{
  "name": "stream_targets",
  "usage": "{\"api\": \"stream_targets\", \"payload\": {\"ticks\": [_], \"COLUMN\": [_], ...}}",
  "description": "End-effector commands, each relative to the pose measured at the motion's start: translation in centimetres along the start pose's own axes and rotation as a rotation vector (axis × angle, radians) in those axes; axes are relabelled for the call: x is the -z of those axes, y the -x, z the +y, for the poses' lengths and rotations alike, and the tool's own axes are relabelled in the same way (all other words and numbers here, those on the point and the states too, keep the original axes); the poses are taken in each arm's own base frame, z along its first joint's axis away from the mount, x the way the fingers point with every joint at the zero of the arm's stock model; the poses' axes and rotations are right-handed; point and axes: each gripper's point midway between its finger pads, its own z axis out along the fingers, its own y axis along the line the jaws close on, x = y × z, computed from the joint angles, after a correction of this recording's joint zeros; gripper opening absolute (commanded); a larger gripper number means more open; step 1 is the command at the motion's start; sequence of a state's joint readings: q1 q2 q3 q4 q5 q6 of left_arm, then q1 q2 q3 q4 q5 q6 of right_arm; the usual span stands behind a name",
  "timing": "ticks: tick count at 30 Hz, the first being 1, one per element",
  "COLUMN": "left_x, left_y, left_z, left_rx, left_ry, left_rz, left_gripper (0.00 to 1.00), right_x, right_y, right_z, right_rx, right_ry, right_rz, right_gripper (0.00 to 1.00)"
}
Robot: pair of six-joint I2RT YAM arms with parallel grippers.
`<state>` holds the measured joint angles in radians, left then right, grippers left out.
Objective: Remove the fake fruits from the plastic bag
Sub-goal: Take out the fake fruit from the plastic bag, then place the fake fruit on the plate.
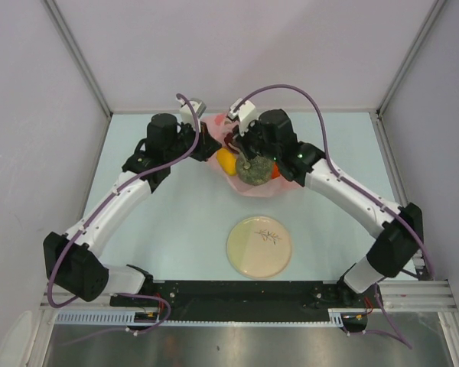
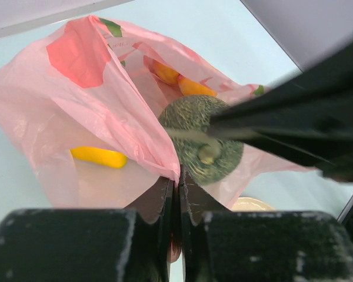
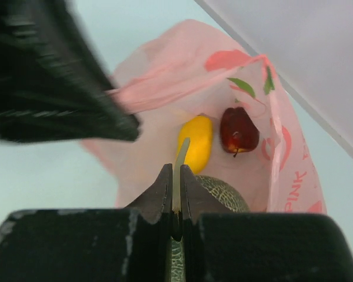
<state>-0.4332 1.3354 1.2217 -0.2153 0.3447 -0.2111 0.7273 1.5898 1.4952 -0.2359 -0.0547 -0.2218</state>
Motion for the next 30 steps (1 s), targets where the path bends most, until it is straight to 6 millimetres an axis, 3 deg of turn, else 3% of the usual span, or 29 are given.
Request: {"api": "stream_targets", "payload": {"ticks": [1, 7, 10, 15, 19, 24, 30], "left_x": [0.2, 0.0, -0.1, 0.0, 0.3, 1.4, 2.7], "left_y": [1.6, 0.7, 0.5, 0.4, 0.3, 0.1, -0.7], "left_z": [-0.2, 0.5, 0.9, 0.9, 0.7, 0.6, 0.5], "left_rx": [-0.016, -0.046, -0.058, -0.069, -0.072, -0.088, -0.108], "left_ry": [-0.009, 0.011, 0.023, 0.027, 0.019, 0.023, 0.032], "left_rz": [-0.056, -0.045, -0.044, -0.048, -0.055, -0.060, -0.066], "left_gripper": [0.10, 0.10, 0.10, 0.12, 0.13, 0.14, 0.16], "right_x": [4.8, 8.9, 10.5, 12.7, 12.7, 12.1, 10.1], "right_y": [3.5, 3.6, 2.6, -1.2, -4.5, -6.1, -7.6], "right_z": [3.5, 7.6, 9.9, 14.5, 17.1, 19.4, 20.6], "right_rx": [0.095, 0.144, 0.147, 0.158, 0.121, 0.126, 0.129], "right_ry": [0.124, 0.318, 0.431, 0.643, 0.761, 0.826, 0.849], "right_rz": [-0.093, -0.097, -0.065, 0.046, 0.157, 0.160, 0.185], "right_gripper": [0.00, 0.00, 0.00, 0.00, 0.00, 0.00, 0.00]}}
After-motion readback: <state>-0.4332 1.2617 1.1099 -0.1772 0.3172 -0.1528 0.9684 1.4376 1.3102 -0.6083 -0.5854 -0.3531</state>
